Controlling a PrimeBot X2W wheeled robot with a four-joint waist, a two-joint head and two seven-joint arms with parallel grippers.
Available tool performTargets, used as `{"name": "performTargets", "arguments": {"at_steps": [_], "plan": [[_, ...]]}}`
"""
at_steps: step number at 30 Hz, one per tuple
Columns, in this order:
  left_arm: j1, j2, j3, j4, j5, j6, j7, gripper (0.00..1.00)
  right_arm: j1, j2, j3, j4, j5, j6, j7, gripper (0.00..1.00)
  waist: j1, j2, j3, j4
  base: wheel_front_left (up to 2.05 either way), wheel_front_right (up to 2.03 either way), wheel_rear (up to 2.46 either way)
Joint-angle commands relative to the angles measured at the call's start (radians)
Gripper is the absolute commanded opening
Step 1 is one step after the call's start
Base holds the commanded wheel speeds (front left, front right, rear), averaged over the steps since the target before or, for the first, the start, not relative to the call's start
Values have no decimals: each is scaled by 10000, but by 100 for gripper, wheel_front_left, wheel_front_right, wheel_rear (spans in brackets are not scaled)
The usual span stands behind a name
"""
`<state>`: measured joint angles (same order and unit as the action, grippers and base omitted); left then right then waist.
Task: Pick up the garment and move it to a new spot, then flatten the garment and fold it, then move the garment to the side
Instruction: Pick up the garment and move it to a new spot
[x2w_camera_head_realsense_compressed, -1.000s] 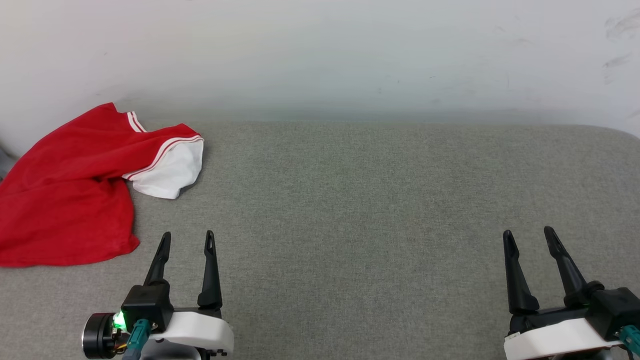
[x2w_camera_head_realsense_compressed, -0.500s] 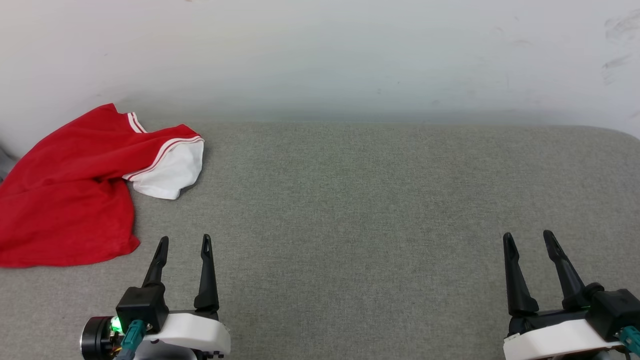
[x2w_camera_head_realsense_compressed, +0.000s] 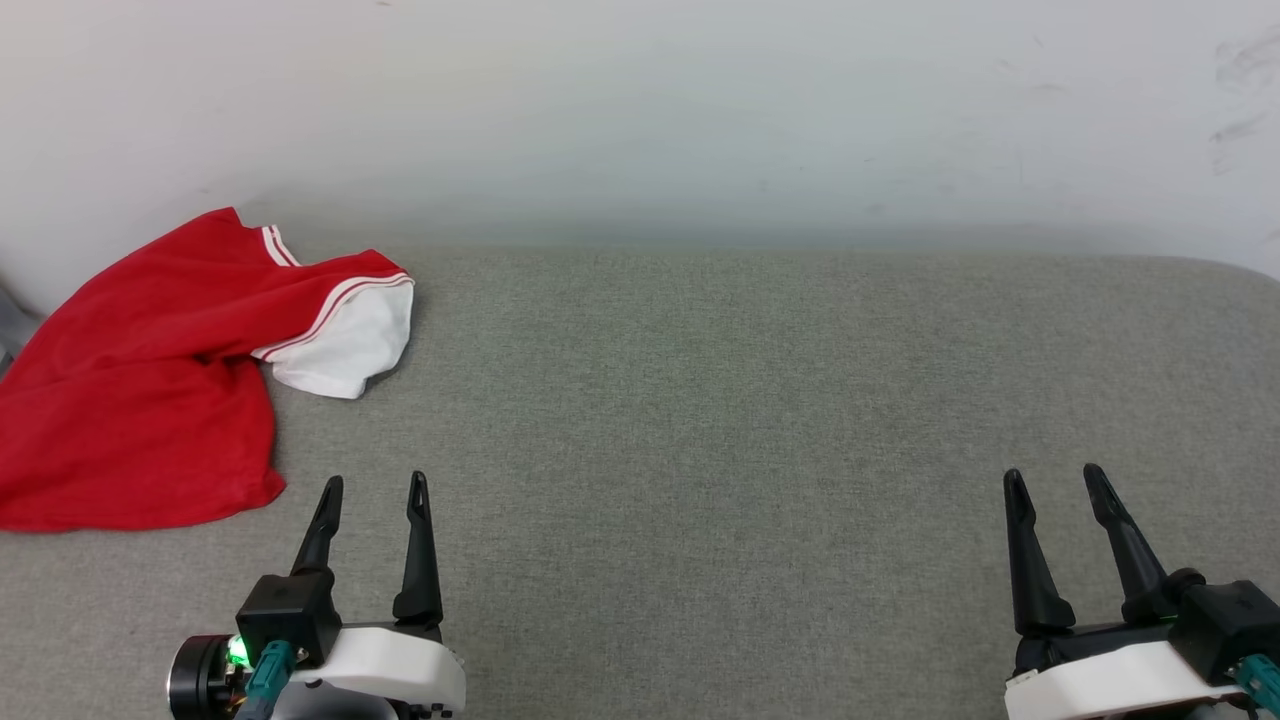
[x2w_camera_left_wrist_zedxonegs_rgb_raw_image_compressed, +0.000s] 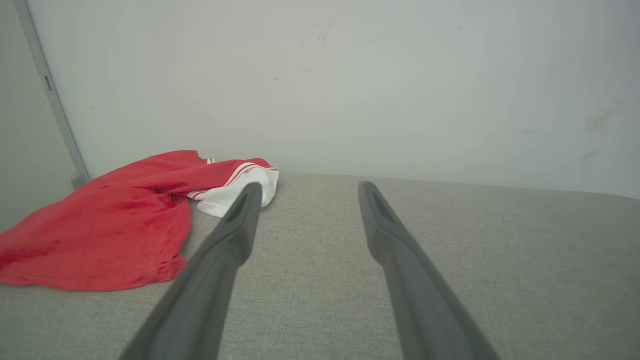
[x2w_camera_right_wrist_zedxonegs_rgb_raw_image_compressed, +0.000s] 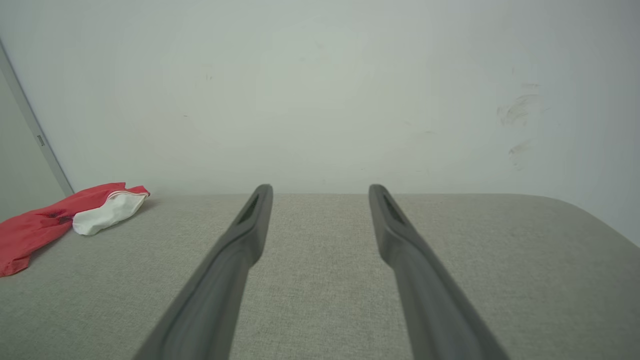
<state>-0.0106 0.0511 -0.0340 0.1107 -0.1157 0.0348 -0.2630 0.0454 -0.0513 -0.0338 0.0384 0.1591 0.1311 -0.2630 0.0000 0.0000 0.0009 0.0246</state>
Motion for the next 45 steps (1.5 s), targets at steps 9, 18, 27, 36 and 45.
{"name": "performTargets", "arguments": {"at_steps": [9,18,27,36,45], "plan": [[-117,-10,0,-2,88,61,-28,100,87,20,-14,-53,0,-7,-28,100,0,0,31,421,0,0,0],[-160,-11,107,9,85,49,-28,100,97,20,-48,-80,27,-7,-28,100,0,0,122,1411,0,0,0],[-234,-11,240,39,69,42,-28,100,198,20,-94,-97,96,-7,-27,100,0,0,187,2621,0,0,0],[-306,-11,355,46,39,77,-28,100,97,19,-53,-140,-13,-7,-27,100,0,0,268,3749,0,0,0],[-272,-11,451,18,-50,125,-28,100,29,19,-13,-124,-55,-7,-27,100,0,0,330,4470,0,0,0]]}}
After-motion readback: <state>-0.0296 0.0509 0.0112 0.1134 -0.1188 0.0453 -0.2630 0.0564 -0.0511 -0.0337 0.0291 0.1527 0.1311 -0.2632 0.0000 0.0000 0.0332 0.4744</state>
